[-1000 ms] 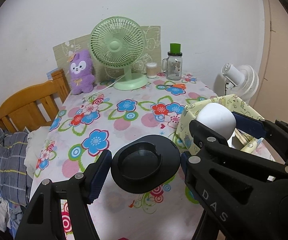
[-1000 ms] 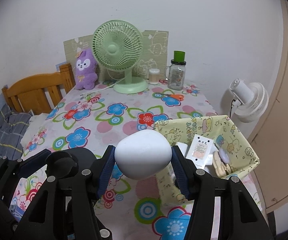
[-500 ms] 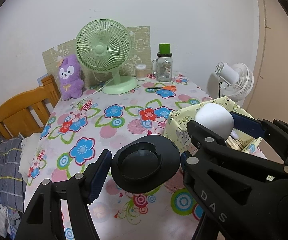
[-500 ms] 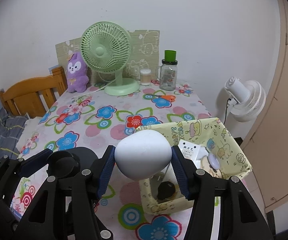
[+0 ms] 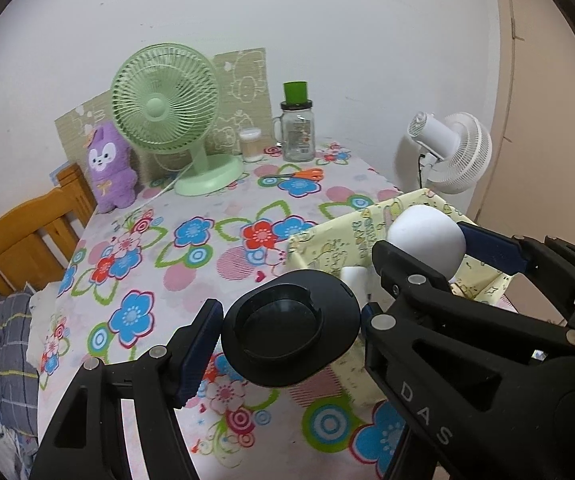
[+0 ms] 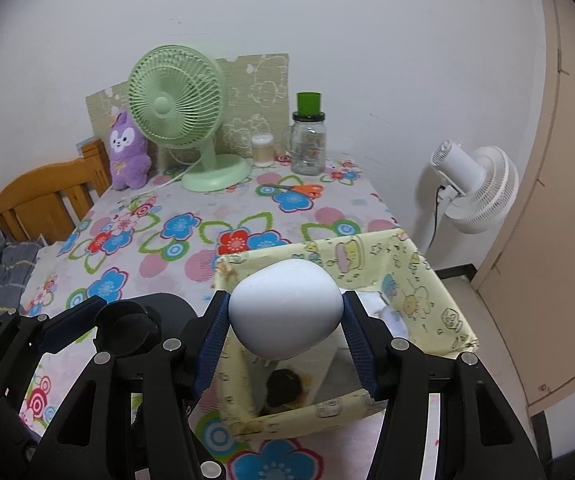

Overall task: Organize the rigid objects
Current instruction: 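Lower both held items into the basket and open both grippers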

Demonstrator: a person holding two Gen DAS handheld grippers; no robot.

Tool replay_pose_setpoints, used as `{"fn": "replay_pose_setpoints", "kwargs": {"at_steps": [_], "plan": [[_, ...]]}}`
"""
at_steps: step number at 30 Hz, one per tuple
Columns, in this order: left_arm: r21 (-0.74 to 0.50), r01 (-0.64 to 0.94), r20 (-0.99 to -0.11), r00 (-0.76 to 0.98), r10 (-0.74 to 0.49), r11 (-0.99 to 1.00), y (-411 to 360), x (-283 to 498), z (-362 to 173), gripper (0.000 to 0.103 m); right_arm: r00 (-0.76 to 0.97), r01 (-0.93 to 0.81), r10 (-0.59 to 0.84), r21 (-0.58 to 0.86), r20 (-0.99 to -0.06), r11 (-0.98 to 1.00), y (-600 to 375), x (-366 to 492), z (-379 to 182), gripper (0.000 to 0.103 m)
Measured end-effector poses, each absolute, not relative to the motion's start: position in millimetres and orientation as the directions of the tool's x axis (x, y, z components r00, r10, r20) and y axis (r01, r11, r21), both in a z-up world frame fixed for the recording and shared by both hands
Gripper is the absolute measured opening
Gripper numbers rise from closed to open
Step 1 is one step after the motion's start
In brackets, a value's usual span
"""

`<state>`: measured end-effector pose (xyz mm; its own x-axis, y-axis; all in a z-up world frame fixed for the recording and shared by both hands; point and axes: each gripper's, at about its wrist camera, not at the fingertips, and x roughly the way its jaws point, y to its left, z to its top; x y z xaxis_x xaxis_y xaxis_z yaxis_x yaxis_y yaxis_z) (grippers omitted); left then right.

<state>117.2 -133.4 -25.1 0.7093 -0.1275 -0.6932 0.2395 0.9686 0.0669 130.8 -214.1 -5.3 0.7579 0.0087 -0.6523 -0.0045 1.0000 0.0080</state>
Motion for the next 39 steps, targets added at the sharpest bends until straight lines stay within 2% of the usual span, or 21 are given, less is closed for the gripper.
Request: {"fn": "replay_pose_setpoints", "kwargs": {"at_steps": [22, 33, 37, 39], "plan": [[0.080, 0.344, -0.742, 0.647, -0.175, 0.935, -193, 146, -45, 0.073, 0.704, 0.104, -0.052, 0.031, -0.708, 0.994, -277, 152, -30, 0.059], [0.076, 0.369, -0.768, 0.614, -0.181, 0.926, -203, 156, -56, 0.073, 0.652, 0.101, 0.015, 0.106, -0.758, 0.989, -289, 165, -47, 0.060], [0.065, 0.379, -0.772, 0.605, -0.194, 0.923, -206, 159, -58, 0.073, 0.660, 0.102, 0.002, 0.092, -0.751, 0.990, -290, 165, -46, 0.073], [0.060, 0.382, -0.774, 0.601, -0.199, 0.922, -208, 162, -59, 0.073, 0.665, 0.111, -0.014, 0.080, -0.747, 0.991, -292, 165, -46, 0.073]]}}
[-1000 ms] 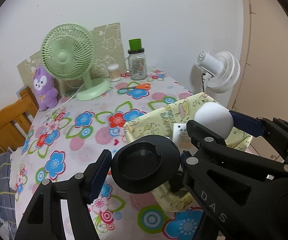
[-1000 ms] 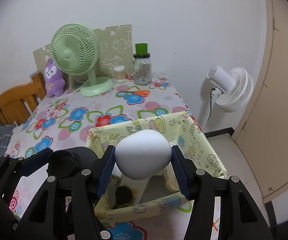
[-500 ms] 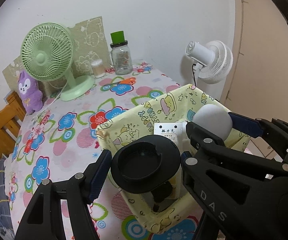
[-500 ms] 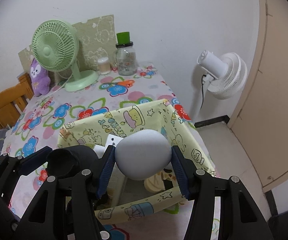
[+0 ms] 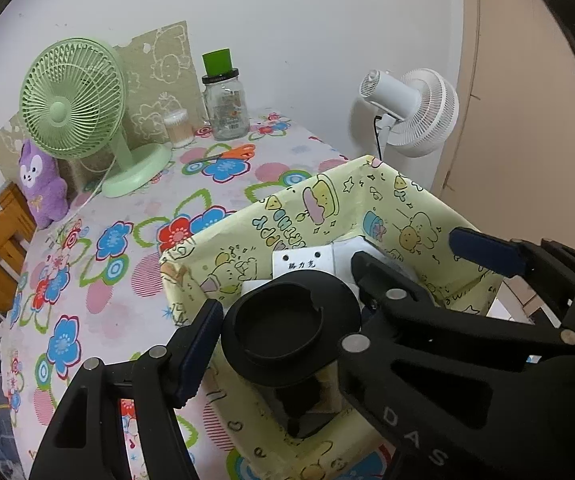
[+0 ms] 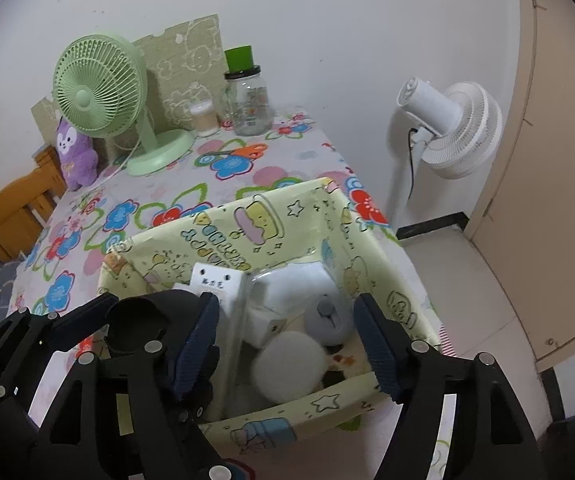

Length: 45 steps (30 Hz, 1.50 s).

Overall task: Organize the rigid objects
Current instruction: 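Lower both held items into the basket and open both grippers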

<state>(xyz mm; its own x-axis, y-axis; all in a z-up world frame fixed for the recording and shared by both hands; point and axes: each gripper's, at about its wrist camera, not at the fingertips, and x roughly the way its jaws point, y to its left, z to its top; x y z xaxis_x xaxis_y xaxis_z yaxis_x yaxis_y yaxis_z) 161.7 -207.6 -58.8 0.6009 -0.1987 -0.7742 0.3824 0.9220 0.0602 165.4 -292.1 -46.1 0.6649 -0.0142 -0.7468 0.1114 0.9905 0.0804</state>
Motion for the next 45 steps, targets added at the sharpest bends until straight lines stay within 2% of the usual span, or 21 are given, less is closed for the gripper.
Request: {"fn": "replay_pose_setpoints", "kwargs": {"at_steps": [9, 18, 26, 29, 45], "plan": [[0.036, 0.415, -0.795, 0.563, -0.225, 0.909, -222, 173, -70, 0.073, 0.693, 0.173, -0.145, -0.032, -0.706, 0.984, -306, 165, -42, 0.073], [0.019, 0.427, -0.814, 0.531, -0.233, 0.904, -230, 179, -80, 0.074, 0.666, 0.215, -0.167, -0.027, -0.727, 0.976, -325, 169, -53, 0.075], [0.020, 0.411, -0.803, 0.549, -0.230, 0.911, -228, 176, -77, 0.088, 0.665, 0.215, -0.151, -0.006, -0.731, 0.977, -323, 168, -54, 0.076], [0.022, 0.423, -0.803, 0.547, -0.237, 0.906, -226, 172, -73, 0.097, 0.671, 0.219, -0.143, 0.009, -0.728, 0.976, -321, 165, -53, 0.075], [0.070, 0.395, -0.747, 0.629, -0.214, 0.916, -198, 138, -49, 0.102, 0.723, 0.191, -0.131, 0.015, -0.679, 0.981, -292, 134, -34, 0.078]]}}
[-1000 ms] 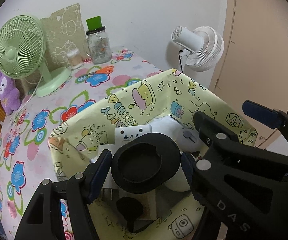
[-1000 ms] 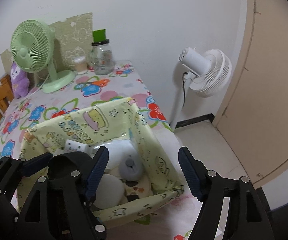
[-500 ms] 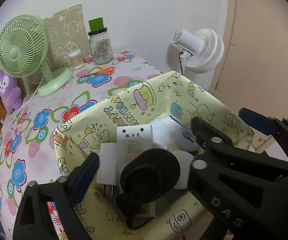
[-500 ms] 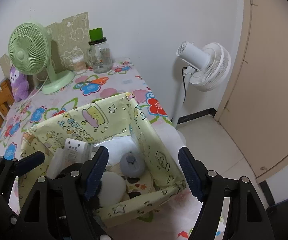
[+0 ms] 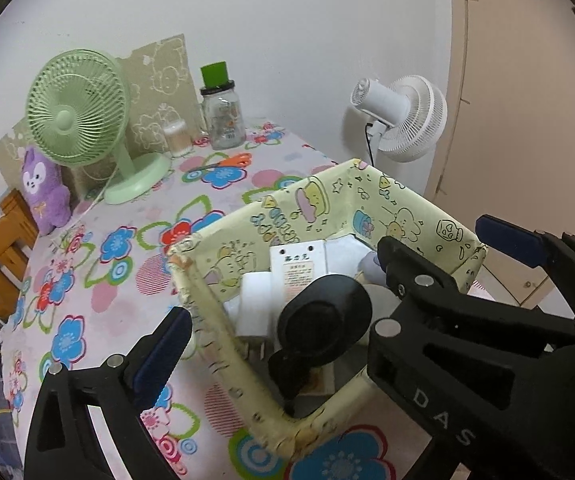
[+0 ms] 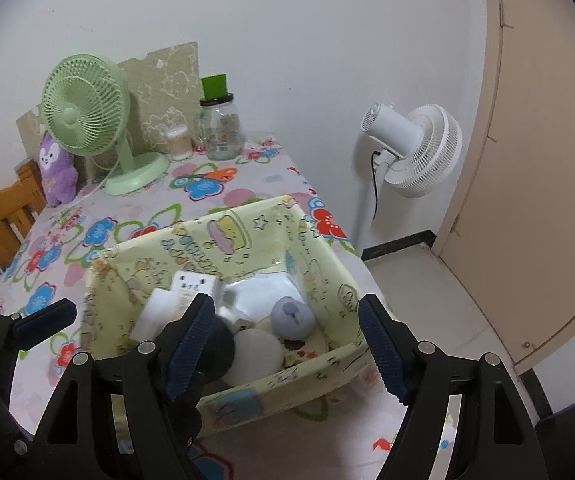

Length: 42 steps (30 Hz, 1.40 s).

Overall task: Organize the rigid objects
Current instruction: 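Lower both held items into the basket and open both grippers, then lift both grippers up and away from the basket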

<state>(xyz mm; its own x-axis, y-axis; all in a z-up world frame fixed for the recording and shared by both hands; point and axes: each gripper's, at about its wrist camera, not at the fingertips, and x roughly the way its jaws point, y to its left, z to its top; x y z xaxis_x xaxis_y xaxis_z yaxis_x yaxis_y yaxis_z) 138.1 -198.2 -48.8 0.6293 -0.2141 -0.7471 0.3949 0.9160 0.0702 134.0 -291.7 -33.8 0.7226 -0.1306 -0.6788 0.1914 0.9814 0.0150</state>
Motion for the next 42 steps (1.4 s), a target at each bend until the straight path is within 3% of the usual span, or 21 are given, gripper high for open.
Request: {"fn": "replay_pose_setpoints", "kwargs": {"at_steps": [14, 31, 42], "plan": [[0.076, 0.310, -0.705, 0.689, -0.170, 0.948, -153, 113, -35, 0.103, 0.775, 0.115, -0.087, 0.004, -0.625, 0.993, -249, 110, -18, 0.088], [0.071, 0.221, -0.668, 0.735, -0.118, 0.973, -87, 88, -32, 0.103, 0.828, 0.036, -0.057, -0.048, -0.558, 0.998, -190, 83, -9, 0.092], [0.059, 0.137, -0.645, 0.761, -0.067, 0.989, -36, 77, -35, 0.103, 0.835, -0.015, 0.010, -0.005, -0.550, 1.000, -159, 76, -14, 0.095]]}}
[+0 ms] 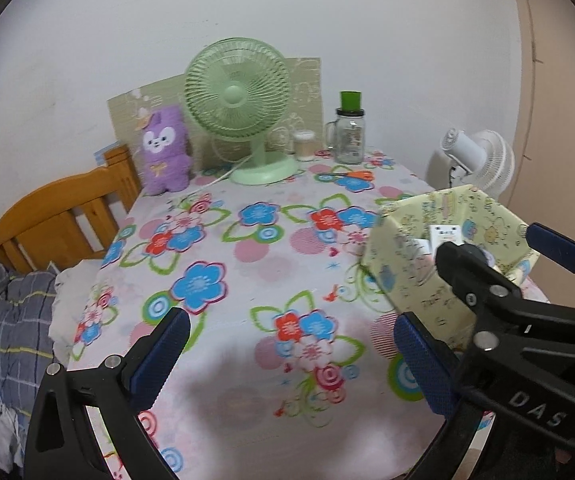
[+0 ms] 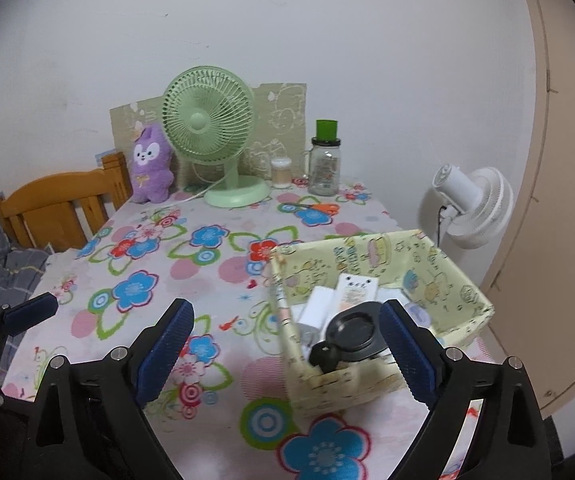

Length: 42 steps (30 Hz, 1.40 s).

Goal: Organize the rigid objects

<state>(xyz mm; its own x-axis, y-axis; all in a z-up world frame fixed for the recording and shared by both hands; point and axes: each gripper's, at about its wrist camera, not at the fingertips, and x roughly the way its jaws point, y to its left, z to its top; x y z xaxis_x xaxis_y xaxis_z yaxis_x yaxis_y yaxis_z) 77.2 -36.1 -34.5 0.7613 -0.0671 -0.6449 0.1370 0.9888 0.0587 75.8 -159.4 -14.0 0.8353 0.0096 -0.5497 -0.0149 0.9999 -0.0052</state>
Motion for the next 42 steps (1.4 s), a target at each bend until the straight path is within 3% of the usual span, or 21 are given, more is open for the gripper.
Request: {"fn": "replay_pose_setpoints", "kwargs": {"at_steps": [17, 29, 42], "plan": [[0.061, 0.027, -0.597, 0.802, 0.014, 0.998, 0, 52, -34, 0.103, 0.850, -0.051, 0.036, -0.015, -0.525, 0.999, -145, 56, -15, 0.102], [0.066, 0.048, -0.534, 0.845, -0.006, 0.997, -4, 41, -26, 0.103, 0.872, -0.016, 0.019, 0.010, -0.488, 1.000, -160, 45, -12, 0.102], [0.003, 0.041, -0.527, 0.850, -0.033, 0.999, -1, 36, -22, 0.103, 0.883, 0.029, -0.015, 0.022, -0.470, 0.999, -173, 35, -9, 0.103]]}}
